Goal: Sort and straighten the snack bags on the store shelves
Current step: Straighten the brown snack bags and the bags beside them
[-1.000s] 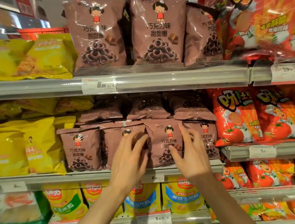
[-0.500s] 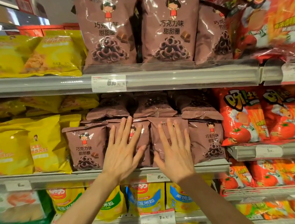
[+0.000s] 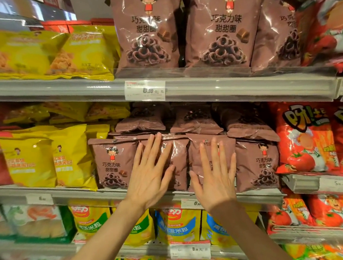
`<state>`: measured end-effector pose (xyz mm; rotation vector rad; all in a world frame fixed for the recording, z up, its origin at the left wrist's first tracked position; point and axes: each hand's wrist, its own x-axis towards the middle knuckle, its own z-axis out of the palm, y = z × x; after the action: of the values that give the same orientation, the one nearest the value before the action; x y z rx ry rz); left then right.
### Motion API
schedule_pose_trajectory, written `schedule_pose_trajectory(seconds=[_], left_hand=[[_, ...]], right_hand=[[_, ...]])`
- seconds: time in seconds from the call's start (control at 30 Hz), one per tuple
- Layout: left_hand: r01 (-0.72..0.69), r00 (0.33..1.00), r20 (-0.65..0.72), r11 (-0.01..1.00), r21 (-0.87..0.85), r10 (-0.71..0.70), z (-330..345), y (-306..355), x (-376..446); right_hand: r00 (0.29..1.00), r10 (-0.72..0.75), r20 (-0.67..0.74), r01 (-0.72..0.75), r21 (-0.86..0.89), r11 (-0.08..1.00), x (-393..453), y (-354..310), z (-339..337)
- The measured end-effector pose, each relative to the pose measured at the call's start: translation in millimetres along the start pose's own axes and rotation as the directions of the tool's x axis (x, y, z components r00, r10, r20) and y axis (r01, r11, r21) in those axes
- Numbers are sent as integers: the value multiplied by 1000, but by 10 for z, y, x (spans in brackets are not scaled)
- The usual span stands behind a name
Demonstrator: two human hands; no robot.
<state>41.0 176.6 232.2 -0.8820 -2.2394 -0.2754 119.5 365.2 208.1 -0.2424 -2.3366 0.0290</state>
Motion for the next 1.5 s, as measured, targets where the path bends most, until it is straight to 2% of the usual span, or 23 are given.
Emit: schedule_pose_trajectory(seconds=[0.1, 0.23, 0.37, 0.47, 0.6, 0.9, 1.03, 1.17, 1.23, 1.27, 1.4, 1.5], left_hand=[[88, 993, -79, 995, -38, -91, -144, -148, -208], [106, 985, -136, 994, -8, -106, -241, -558, -489], [70, 997, -38, 994, 79, -67, -215, -908, -484], [12, 1000, 16, 994, 106, -14, -159, -1033, -434], [9, 999, 52, 997, 78, -13, -43, -1090, -442], [7, 995, 103, 999, -35, -3, -85, -1110, -426], [28, 994, 109, 978, -207, -5, -221, -1149, -411], [74, 997, 61, 931, -357, -56, -378, -1182, -467], [99, 995, 40, 907, -410, -91, -433, -1191, -552], [117, 993, 41, 892, -437, -110, -451, -1192, -613], [277, 961, 167, 794, -541, -222, -544, -1124, -941], [394, 918, 283, 719, -573, -278, -634, -1074, -1170]], right_hand=[[993, 8, -117, 0, 73, 997, 3, -93, -23], [978, -111, -174, 131, 110, 985, -17, -407, -37], [986, -159, -56, 161, 30, 987, 1, -834, 69], [995, -87, 43, 88, -22, 996, 17, -988, 169], [993, -14, 120, 19, -40, 999, -24, -1046, 234], [981, 24, 193, -27, 11, 1000, -4, -1087, 125], [973, 38, 227, -59, 88, 994, 21, -1113, 18], [986, 143, 81, -159, 239, 958, -104, -1196, -47], [982, 186, -14, -175, 276, 945, -221, -1240, -49], [979, 203, -17, -190, 279, 941, -280, -1252, -48], [940, 316, 126, -340, 380, 860, -571, -1358, -39], [854, 419, 308, -520, 470, 713, -735, -1531, -113]])
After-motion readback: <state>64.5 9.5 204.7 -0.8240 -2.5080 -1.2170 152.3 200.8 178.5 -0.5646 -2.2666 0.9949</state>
